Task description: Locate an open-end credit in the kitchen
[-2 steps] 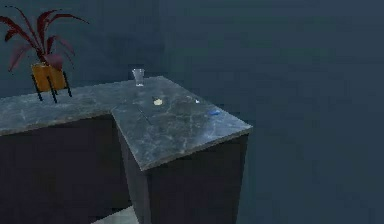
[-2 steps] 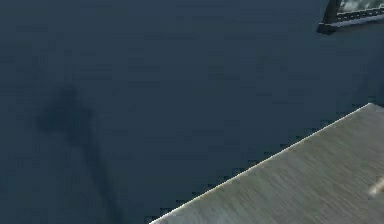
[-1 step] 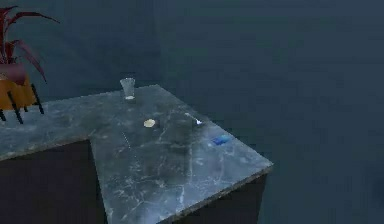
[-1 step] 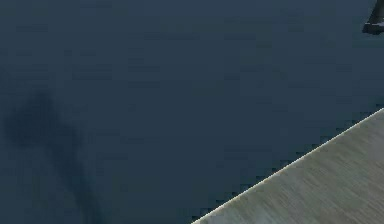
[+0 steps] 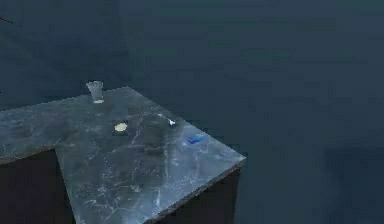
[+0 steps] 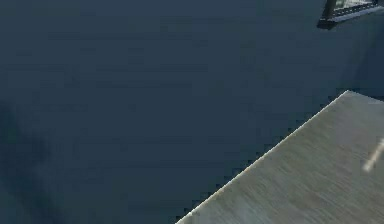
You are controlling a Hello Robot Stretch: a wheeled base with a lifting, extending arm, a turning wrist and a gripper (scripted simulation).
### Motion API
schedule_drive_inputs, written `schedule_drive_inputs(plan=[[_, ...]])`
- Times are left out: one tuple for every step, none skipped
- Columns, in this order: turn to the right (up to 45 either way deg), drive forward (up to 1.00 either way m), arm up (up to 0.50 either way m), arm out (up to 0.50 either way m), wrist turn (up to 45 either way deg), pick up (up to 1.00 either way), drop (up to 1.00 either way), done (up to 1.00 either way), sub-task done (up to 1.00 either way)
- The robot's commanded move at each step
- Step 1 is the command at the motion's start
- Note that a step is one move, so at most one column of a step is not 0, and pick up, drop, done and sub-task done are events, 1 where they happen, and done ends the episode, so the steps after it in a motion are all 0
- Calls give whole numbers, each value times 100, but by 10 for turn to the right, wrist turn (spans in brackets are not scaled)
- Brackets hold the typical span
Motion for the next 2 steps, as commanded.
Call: schedule_drive_inputs(plan=[[0, 85, 0, 0, 0, 0, 0, 0, 0], [0, 0, 0, 0, 0, 0, 0, 100, 0]])
